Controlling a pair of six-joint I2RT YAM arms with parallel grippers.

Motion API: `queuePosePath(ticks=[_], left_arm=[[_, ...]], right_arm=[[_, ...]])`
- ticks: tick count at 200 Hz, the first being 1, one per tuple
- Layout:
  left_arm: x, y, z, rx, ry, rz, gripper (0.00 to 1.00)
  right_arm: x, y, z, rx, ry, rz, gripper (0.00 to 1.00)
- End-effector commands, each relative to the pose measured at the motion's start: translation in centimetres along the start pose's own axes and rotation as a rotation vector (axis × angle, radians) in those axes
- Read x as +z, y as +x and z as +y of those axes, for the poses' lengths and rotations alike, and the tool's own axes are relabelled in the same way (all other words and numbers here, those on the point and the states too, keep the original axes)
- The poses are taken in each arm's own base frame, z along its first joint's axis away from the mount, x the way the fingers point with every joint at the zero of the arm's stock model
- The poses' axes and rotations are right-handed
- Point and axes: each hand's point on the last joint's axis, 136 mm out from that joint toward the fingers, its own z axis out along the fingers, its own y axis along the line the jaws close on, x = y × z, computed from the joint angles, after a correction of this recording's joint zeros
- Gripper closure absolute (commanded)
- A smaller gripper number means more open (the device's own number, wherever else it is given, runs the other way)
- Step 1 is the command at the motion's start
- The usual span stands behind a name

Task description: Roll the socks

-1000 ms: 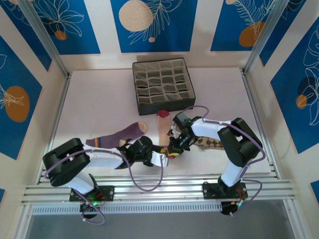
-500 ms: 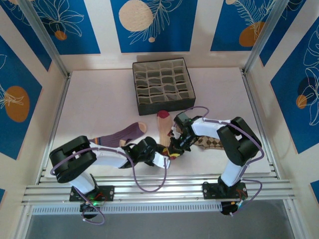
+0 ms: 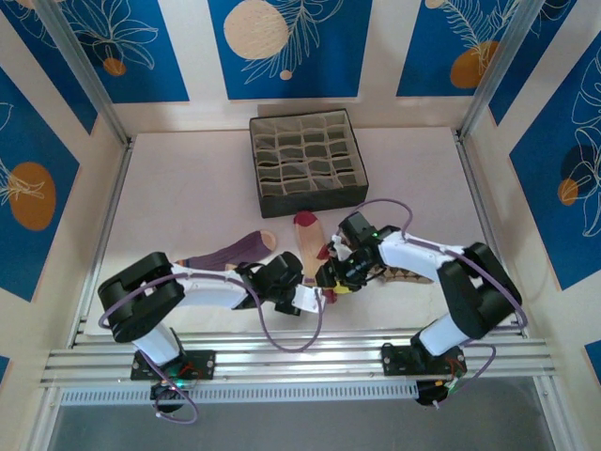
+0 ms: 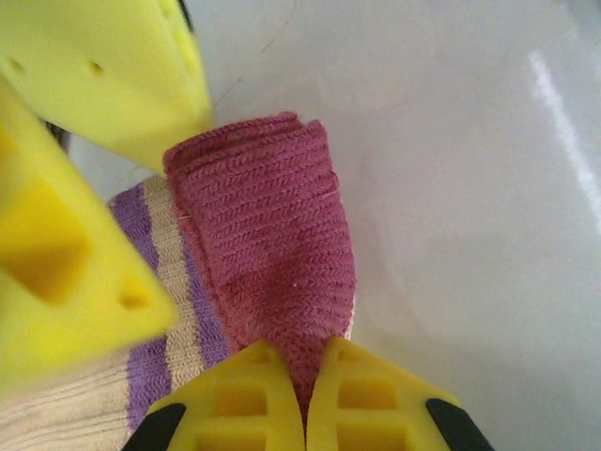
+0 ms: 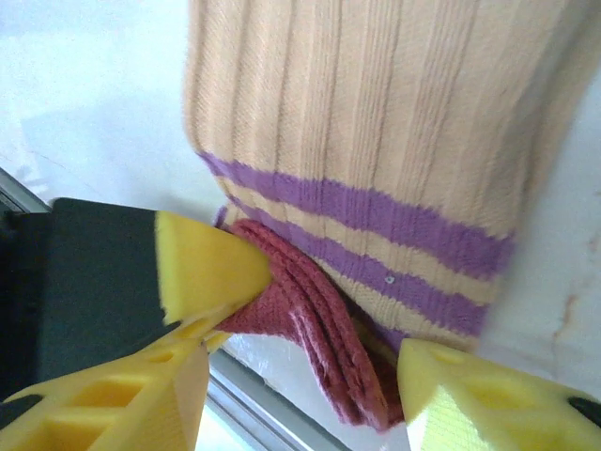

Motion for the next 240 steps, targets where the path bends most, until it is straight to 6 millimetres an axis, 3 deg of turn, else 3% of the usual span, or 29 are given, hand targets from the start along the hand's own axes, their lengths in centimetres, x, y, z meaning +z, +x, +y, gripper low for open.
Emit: queuePosePath(ticks=[1, 32, 114, 173, 240], left_arm=[[-0.6, 1.1, -3.4, -0.180, 0.212, -0.010, 1.00], [-1.0, 0.9, -3.4, -0.289, 0.284, -0.055, 1.00], [-1.6, 0.2, -1.9, -0.574, 0.451, -0.165, 1.00], [-2.0, 0.4, -0.4, -0.744, 0.537, -0.210, 1.00], [-2.4, 1.2, 1.6, -0.962, 0.560, -0.255, 1.00]], right_arm=[[-1.0, -0.9, 0.4, -0.029, -0.042, -0.108, 0.50], [-1.2, -0.7, 1.0, -0.067, -0.111, -0.158, 0.66], [0.1, 0.5, 2.5, -0.228, -0.174, -0.155, 0.73], [1.5, 1.3, 1.4, -0.246, -0.168, -0.130, 0.62], [2.4, 1.9, 1.7, -0.338, -0.146, -0.129, 0.52]])
